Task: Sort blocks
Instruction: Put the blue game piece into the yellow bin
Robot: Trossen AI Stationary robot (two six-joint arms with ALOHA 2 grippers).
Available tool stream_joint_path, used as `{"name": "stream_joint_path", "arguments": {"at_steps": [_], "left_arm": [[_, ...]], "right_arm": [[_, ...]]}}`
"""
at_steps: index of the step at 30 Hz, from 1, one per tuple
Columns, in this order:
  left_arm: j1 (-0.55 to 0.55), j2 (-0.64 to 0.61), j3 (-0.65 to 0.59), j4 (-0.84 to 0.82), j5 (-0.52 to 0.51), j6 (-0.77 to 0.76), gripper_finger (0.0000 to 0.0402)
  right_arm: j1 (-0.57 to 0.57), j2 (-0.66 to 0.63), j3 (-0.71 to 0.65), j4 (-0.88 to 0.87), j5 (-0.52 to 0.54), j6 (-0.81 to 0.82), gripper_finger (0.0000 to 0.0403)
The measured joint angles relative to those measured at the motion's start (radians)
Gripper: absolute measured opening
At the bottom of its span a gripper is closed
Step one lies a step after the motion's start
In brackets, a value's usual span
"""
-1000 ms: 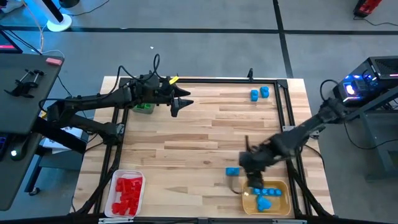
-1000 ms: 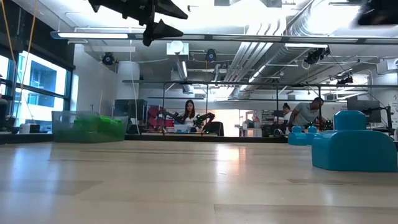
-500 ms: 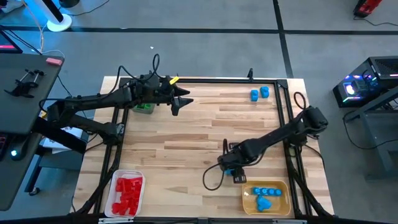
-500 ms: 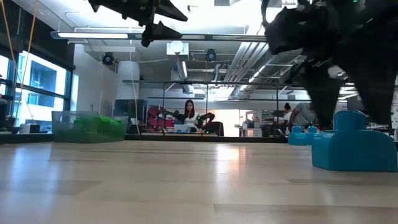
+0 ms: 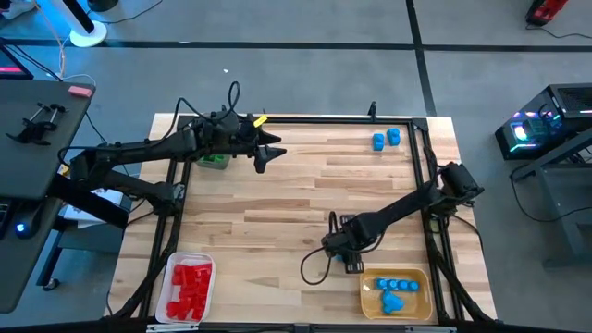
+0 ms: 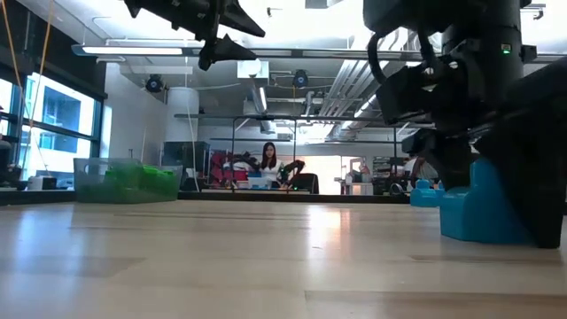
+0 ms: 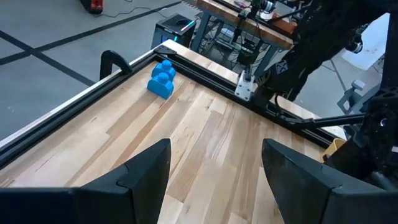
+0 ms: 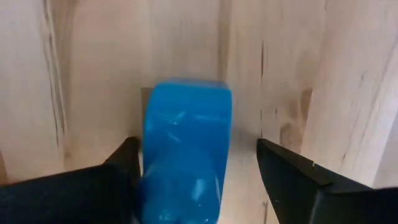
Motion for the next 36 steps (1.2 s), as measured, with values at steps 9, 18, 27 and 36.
{"name": "stream_joint_path", "arguments": {"at_steps": [9, 18, 27, 36], "left_arm": [[0.000, 0.000, 0.000, 0.000, 0.000, 0.013, 0.0239], [0.006, 0.000, 0.000, 0.004, -0.023, 0.052, 0.0239], [0.036, 0.000, 0.000, 0.008, -0.034, 0.053, 0.0239], [0.059, 0.000, 0.000, 0.031, -0.034, 0.053, 0.0239]], "right_arm": [[-0.009, -0.001, 0.036, -0.079, 0.078, 0.029, 0.0058], [-0.057, -0.162, 0.111, -0.431, 0.211, 0.032, 0.0077], [0.094, -0.570, -0.064, -0.441, 0.099, 0.580, 0.0034], [0.139, -0.638, -0.111, -0.419, 0.219, 0.881, 0.0021]]}}
